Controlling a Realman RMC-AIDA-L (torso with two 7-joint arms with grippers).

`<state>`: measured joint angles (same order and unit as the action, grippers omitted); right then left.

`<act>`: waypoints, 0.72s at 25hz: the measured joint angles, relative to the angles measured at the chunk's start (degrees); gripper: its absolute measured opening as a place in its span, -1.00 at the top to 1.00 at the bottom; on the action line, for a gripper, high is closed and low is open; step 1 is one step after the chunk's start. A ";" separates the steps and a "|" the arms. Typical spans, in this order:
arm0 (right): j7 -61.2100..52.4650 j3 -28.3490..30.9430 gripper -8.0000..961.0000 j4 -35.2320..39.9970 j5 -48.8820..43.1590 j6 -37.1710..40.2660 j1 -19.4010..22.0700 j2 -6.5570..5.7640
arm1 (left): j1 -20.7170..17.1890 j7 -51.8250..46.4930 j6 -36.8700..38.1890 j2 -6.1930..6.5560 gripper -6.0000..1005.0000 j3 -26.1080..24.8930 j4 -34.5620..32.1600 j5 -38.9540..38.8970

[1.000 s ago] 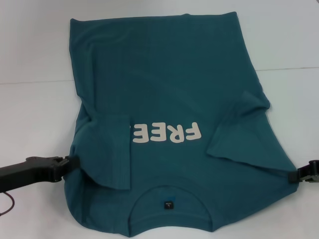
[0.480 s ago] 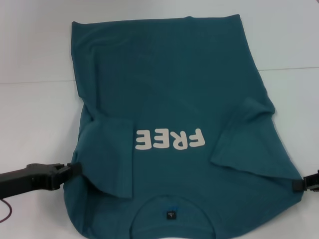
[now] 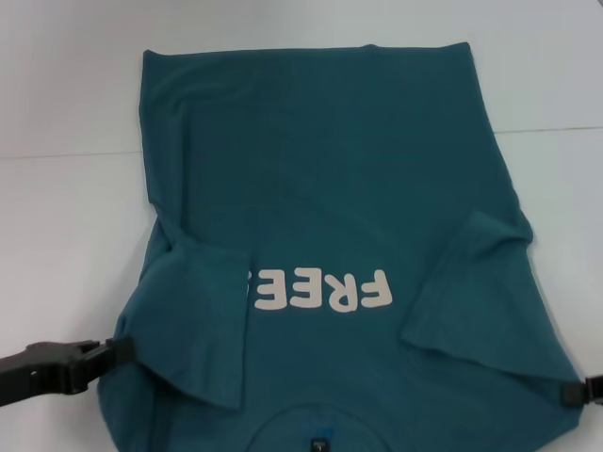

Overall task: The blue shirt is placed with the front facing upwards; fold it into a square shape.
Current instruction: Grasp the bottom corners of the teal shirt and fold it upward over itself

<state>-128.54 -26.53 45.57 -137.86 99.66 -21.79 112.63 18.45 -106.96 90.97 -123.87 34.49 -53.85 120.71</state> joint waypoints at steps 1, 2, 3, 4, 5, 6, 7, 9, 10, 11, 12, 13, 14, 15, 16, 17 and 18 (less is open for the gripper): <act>0.01 0.00 0.89 0.65 -0.01 0.62 0.44 0.44 | -0.28 0.01 0.75 -0.02 0.95 -0.71 -0.04 0.00; 0.03 0.00 0.89 1.46 -0.01 1.24 0.96 0.91 | -0.59 0.08 1.48 -0.03 0.96 -1.39 -0.08 0.00; 0.05 -0.01 0.89 2.26 -0.06 1.87 1.61 1.40 | -0.74 0.14 1.91 -0.03 0.96 -1.76 -0.11 0.00; 0.10 -0.01 0.89 2.77 -0.10 2.18 2.16 1.73 | -1.04 0.24 2.59 -0.05 0.96 -2.36 -0.15 0.00; 0.20 -0.01 0.89 3.18 -0.10 2.61 2.76 2.01 | -1.37 0.26 3.26 -0.09 0.96 -2.79 -0.28 0.00; 0.30 0.01 0.89 3.44 -0.10 3.00 3.32 2.20 | -1.63 0.27 3.78 -0.13 0.96 -3.10 -0.41 0.00; 0.45 0.29 0.89 3.62 -0.05 3.58 3.83 2.28 | -2.05 0.27 4.56 -0.24 0.96 -3.31 -0.63 0.00; 0.66 1.28 0.89 4.03 0.01 4.79 4.80 2.38 | -2.77 0.28 5.47 -0.41 0.96 -3.52 -1.11 -0.14; 0.74 1.77 0.89 4.21 0.01 5.19 5.20 2.41 | -3.12 0.27 5.86 -0.49 0.96 -3.54 -1.31 -0.19; 0.85 2.34 0.89 4.41 0.02 5.57 5.63 2.44 | -3.52 0.27 6.21 -0.56 0.96 -3.60 -1.45 -0.23; 1.01 2.79 0.89 4.60 0.03 5.86 5.98 2.45 | -3.82 0.25 6.42 -0.60 0.96 -3.64 -1.48 -0.24; 1.16 3.22 0.89 4.75 0.04 6.15 6.29 2.46 | -4.08 0.25 6.63 -0.63 0.96 -3.69 -1.49 -0.25; 1.28 3.54 0.89 4.90 0.04 6.42 6.50 2.46 | -4.42 0.25 6.88 -0.69 0.96 -3.75 -1.47 -0.28; 1.35 3.85 0.89 5.00 0.04 6.74 6.71 2.47 | -4.63 0.25 7.09 -0.71 0.96 -3.81 -1.45 -0.33; 1.40 4.07 0.89 5.05 0.05 7.00 6.87 2.47 | -4.81 0.25 7.38 -0.74 0.96 -3.90 -1.44 -0.40; 1.42 4.18 0.89 5.05 0.05 7.22 7.01 2.48 | -4.97 0.24 7.74 -0.75 0.96 -4.03 -1.44 -0.51; 1.45 4.21 0.89 5.05 0.03 7.44 7.09 2.48 | -5.12 0.21 8.24 -0.76 0.96 -4.36 -1.45 -0.58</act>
<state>-127.09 -22.32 50.62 -137.83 107.10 -14.70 115.11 13.34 -106.75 99.21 -124.63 30.14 -55.30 120.13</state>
